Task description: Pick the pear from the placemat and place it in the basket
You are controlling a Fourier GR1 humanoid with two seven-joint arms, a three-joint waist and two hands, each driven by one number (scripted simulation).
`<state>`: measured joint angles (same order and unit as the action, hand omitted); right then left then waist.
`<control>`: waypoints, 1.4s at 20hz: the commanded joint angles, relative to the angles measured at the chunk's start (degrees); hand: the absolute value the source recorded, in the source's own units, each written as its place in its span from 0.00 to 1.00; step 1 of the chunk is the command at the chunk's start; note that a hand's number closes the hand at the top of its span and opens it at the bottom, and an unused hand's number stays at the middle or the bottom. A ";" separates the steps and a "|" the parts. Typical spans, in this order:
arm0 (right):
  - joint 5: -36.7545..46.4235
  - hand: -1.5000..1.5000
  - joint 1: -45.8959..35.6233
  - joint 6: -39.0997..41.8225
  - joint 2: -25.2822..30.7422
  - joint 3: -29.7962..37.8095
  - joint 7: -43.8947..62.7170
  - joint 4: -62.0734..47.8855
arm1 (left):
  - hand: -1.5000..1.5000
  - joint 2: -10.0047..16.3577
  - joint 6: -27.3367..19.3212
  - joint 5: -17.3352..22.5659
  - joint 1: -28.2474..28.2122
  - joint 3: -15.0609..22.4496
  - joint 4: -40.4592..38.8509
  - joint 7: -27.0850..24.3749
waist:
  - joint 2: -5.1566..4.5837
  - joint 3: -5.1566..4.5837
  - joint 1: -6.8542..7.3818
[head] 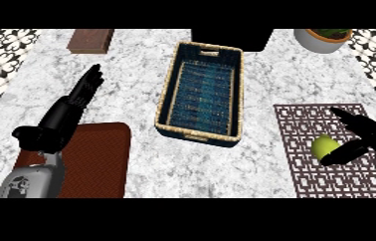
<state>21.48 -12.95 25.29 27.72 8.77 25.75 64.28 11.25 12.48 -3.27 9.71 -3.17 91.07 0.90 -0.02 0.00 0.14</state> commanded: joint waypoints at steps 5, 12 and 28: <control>1.60 0.00 0.80 0.64 -1.45 0.32 -4.46 -4.62 | 0.50 -1.60 -0.30 -2.50 -3.86 0.80 -0.21 -3.99 | 0.03 -0.01 -0.06; 3.37 1.00 4.77 4.77 -2.90 -4.20 -6.10 -1.36 | 0.50 -1.15 0.54 -0.97 -0.43 -0.66 -1.07 -1.10 | 0.07 -0.03 -0.52; 24.47 1.00 -7.99 -7.58 -20.78 -30.85 -2.74 16.09 | 0.50 -2.33 2.32 -1.36 1.58 2.10 -1.58 0.40 | 1.57 -0.72 5.46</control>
<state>39.10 -15.75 20.61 14.81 -11.31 20.20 74.31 9.58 13.78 -4.52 10.86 -2.75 89.92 1.37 1.08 -0.81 2.46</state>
